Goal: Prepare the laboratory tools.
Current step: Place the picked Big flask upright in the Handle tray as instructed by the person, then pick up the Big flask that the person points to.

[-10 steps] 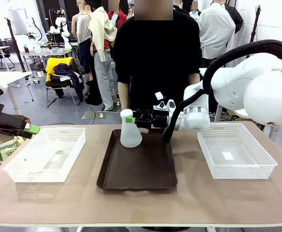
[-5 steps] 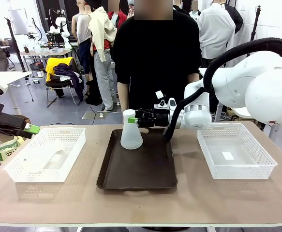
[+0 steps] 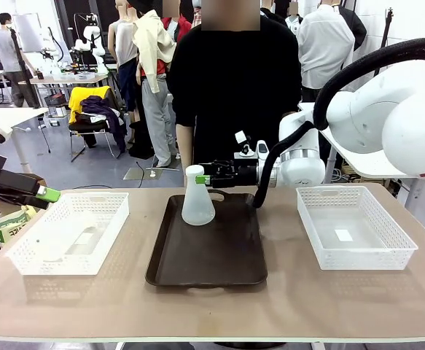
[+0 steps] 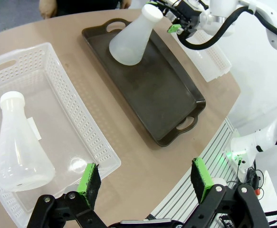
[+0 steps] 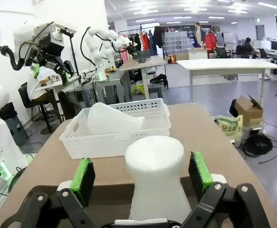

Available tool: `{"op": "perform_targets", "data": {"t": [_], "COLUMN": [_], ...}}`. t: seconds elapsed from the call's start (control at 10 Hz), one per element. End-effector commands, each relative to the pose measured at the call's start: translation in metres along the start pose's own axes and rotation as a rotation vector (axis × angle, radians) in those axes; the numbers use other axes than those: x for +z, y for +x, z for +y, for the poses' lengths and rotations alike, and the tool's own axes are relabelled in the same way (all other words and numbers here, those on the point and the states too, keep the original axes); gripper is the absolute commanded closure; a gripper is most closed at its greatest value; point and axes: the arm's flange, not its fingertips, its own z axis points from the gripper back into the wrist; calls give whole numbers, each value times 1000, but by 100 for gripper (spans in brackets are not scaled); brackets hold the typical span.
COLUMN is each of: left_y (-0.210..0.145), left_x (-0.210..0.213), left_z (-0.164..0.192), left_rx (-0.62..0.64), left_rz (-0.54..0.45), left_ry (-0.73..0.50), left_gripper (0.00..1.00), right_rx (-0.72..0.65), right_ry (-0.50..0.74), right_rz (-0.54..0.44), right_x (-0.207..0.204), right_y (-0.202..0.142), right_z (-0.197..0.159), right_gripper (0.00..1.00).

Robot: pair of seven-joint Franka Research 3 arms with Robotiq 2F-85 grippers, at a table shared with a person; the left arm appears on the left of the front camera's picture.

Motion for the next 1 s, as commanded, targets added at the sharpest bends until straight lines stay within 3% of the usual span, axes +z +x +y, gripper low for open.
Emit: {"op": "perform_targets", "data": {"t": [0.0, 0.9], "left_y": [-1, -1], "left_x": [-1, -1], "left_z": [3, 3], "left_rx": [-18, -18], "left_rz": [-22, -22], "left_ry": [-19, -19], "left_gripper": [0, 0], "right_rx": [10, 10], "right_ry": [-3, -3], "right_rz": [-6, -6], "right_x": [-1, -1], "right_y": [-3, -3], "right_z": [-2, -2], "right_gripper": [0, 0]}}
